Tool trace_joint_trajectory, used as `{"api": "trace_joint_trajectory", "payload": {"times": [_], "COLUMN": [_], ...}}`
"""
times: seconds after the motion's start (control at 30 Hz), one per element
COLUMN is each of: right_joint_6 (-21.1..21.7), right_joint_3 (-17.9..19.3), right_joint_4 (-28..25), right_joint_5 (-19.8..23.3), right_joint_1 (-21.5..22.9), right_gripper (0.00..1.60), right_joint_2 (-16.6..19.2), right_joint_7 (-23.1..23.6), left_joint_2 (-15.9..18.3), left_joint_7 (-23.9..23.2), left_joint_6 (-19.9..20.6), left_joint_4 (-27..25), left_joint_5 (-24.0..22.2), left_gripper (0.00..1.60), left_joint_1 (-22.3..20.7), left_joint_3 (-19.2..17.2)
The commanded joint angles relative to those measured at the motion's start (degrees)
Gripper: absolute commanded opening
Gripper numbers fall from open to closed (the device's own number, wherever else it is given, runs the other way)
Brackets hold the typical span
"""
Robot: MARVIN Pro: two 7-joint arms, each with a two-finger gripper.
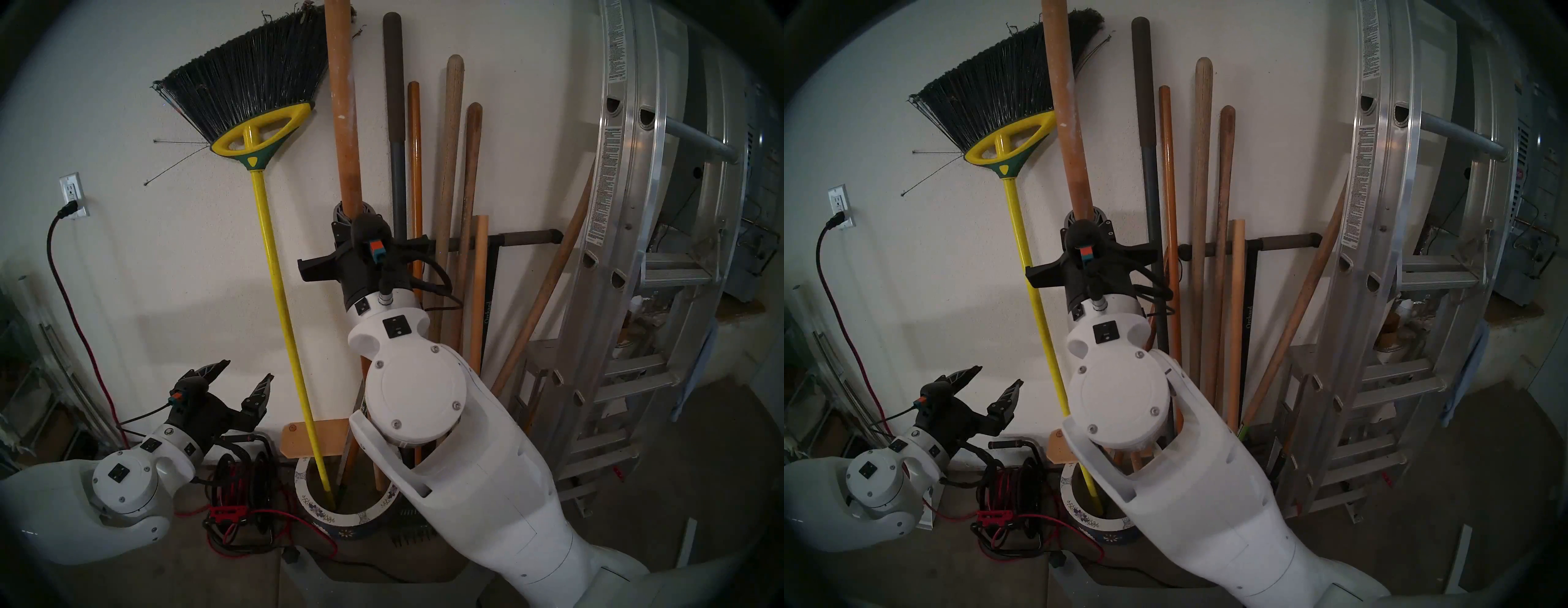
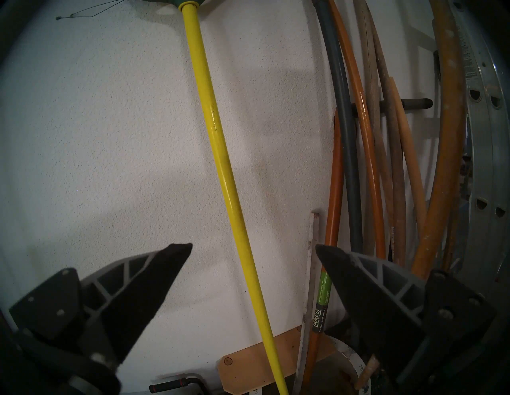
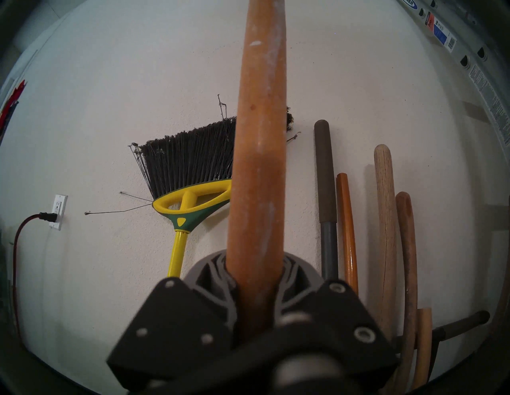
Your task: Put wooden sticks into the pot
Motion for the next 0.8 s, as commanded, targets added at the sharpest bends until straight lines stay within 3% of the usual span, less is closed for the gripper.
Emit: {"api": "trace_joint_trajectory", "payload": {"times": [0.0, 0.2, 0.23, 0.27, 0.4, 0.77], "right_joint_6": [-6.34, -13.52, -11.87, -14.16, -16.18, -26.58], "right_joint_3": [0.9, 1.11, 0.91, 1.01, 0.7, -0.29], "right_joint_4": [2.02, 6.43, 6.27, 7.67, 10.07, 21.53], "right_joint_5": [0.55, 1.63, 1.87, 2.47, 2.82, 4.25], "right_joint_1": [1.15, -0.41, -0.28, -1.55, -2.83, -5.32], "right_gripper": [0.0, 0.0, 0.0, 0.0, 0.0, 0.0], "right_joint_2": [0.61, 1.88, 1.99, 2.18, 2.76, 3.8], "right_joint_7": [-0.12, -0.56, -0.79, -0.89, -1.41, -2.78], "left_joint_2": [-0.01, -0.04, -0.04, -0.06, -0.08, -0.13], "left_joint_7": [-0.07, -0.08, -0.09, -0.09, -0.09, -0.1], "left_joint_6": [-0.02, 0.01, 0.01, 0.02, 0.03, 0.07], "left_joint_4": [-0.31, -0.31, -0.31, -0.31, -0.3, -0.29], "left_joint_5": [-0.08, -0.07, -0.07, -0.05, -0.03, 0.0], "left_gripper": [1.6, 1.6, 1.6, 1.6, 1.6, 1.6], "left_joint_1": [0.06, 0.05, 0.05, 0.04, 0.02, -0.01], "left_joint_3": [0.04, 0.03, 0.03, 0.04, 0.05, 0.06]}}
